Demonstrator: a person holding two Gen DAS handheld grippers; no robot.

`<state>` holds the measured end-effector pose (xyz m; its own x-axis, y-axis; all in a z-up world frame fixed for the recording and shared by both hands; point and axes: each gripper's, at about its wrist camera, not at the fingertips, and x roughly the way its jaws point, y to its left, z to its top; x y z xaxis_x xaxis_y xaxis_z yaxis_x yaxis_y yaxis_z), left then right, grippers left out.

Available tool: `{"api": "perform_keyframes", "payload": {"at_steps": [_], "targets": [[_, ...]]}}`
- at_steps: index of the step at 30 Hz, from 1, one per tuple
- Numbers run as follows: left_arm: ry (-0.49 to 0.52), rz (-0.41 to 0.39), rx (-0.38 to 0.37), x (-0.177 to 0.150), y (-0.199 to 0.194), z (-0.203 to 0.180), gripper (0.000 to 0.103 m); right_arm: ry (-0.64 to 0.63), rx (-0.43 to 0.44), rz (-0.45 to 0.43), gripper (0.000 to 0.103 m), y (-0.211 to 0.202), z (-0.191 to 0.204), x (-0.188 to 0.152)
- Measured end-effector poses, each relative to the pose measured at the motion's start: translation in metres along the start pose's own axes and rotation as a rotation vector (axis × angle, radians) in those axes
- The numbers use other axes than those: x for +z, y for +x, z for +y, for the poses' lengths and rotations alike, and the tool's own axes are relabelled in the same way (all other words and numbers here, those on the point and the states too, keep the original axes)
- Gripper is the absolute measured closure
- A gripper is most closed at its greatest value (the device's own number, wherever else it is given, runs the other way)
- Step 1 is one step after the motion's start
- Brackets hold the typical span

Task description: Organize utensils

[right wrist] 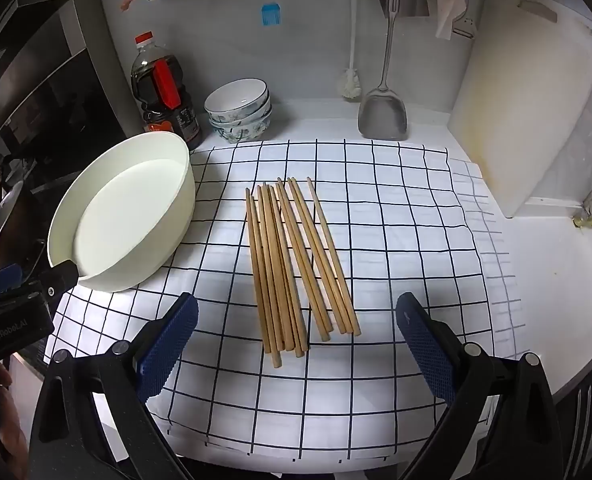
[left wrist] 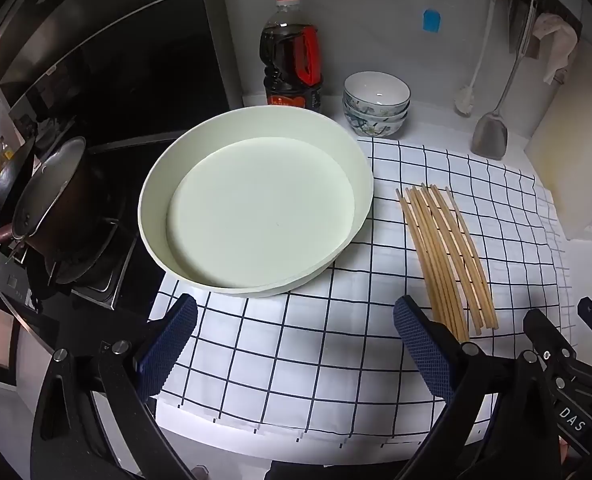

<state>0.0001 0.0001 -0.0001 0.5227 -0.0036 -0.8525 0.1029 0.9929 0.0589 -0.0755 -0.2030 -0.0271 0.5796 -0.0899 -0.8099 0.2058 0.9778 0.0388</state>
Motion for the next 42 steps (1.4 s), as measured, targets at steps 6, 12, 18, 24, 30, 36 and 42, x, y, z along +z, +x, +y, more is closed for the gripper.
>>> {"api": "perform_keyframes", "payload": {"at_steps": [6,12,18,24,30,36,42], "targets": [[0.003,0.004,-0.005,0.0000,0.0005,-0.0017,0.006,0.003,-0.002,-0.001,0.008,0.0020,0.0002,-0.0004],[0.002,0.012,-0.007,0.0069,0.0017,0.0068,0.006,-0.005,0.003,0.002,0.008,0.0072,0.0025,-0.0010],[-0.011,-0.002,-0.001,0.0021,0.0010,0.0039,0.006,-0.003,0.004,-0.005,0.008,0.0031,0.0012,0.0013],[-0.010,-0.006,-0.002,0.0026,0.0010,0.0033,0.006,-0.005,0.005,-0.002,0.008,0.0027,0.0012,0.0018],[-0.010,-0.011,-0.001,0.0037,0.0003,0.0038,0.006,-0.001,0.002,-0.007,0.008,0.0026,0.0008,0.0018],[-0.008,-0.018,0.001,0.0041,-0.0002,0.0035,0.006,-0.001,0.003,-0.005,0.008,0.0023,0.0011,0.0028],[-0.009,-0.021,0.001,0.0037,-0.0011,0.0033,0.006,0.001,0.002,-0.003,0.008,0.0029,0.0009,0.0024]]}}
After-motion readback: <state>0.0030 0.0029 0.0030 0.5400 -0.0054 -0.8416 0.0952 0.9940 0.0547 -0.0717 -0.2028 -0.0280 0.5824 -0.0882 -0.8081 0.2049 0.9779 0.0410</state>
